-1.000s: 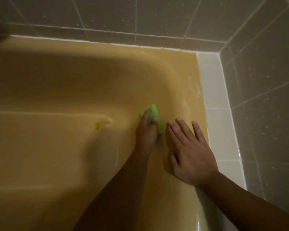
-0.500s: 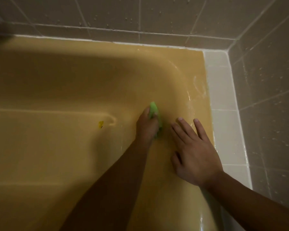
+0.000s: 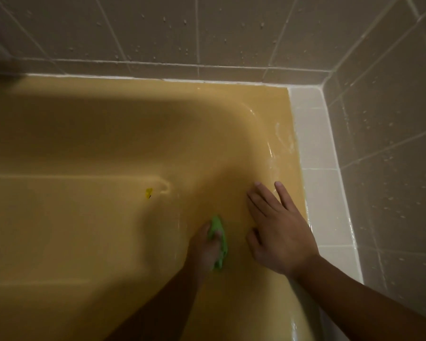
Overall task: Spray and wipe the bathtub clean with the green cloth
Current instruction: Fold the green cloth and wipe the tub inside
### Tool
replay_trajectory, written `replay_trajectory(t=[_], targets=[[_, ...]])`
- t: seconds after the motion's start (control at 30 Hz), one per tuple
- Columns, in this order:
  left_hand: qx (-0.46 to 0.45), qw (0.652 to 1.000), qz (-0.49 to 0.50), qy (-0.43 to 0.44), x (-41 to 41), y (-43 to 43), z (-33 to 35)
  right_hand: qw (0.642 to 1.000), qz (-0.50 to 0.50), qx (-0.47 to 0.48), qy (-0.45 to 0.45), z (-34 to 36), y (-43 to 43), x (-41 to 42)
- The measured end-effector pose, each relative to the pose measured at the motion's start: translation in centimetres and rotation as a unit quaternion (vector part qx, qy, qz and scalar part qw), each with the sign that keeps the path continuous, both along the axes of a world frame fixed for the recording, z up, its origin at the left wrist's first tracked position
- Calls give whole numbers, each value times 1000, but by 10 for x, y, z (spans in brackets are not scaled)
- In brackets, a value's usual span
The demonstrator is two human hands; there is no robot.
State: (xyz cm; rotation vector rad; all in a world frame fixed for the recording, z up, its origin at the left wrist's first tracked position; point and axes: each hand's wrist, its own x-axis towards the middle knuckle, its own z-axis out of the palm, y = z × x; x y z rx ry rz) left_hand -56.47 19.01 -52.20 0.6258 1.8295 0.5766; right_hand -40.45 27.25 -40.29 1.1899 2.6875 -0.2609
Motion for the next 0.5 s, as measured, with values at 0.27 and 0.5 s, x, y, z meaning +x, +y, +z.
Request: replay_trajectory(t=[0.27, 0.5], targets=[[138, 990, -10, -2, 0, 77, 23, 1000, 5, 21, 19, -2, -1, 1], [-14, 999, -7, -31, 11, -71, 3, 998, 14, 33, -46, -4, 1, -5]])
